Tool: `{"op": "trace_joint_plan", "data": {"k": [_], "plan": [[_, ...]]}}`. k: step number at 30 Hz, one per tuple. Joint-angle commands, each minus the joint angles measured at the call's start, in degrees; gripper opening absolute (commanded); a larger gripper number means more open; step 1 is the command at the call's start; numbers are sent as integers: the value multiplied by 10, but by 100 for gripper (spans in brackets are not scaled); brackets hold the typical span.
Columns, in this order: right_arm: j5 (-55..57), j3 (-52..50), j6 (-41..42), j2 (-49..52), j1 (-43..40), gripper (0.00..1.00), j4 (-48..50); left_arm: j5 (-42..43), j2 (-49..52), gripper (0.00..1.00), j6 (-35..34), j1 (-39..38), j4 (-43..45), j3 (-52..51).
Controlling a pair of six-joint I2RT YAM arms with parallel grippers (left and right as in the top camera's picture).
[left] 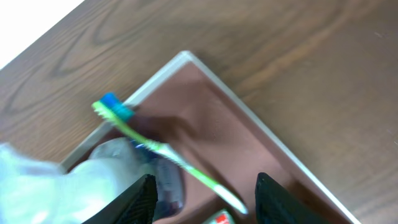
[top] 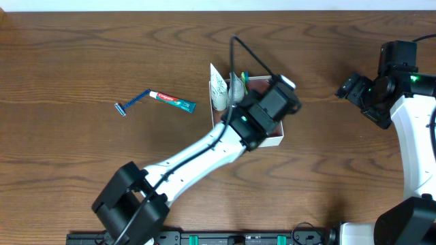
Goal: Pack container
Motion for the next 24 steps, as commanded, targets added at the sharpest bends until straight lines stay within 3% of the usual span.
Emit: {"op": "trace_joint_plan", "data": {"k": [1,15,24], "plan": [[1,2,-8,2,-5,99,-1,-5,18,52,54,-10,5,6],[0,2,-8,2,-5,99,-1,-5,123,66,189,-4,9,6],[1,2,-8,2,-5,99,-1,-5,128,66,187,0,16,6]]}}
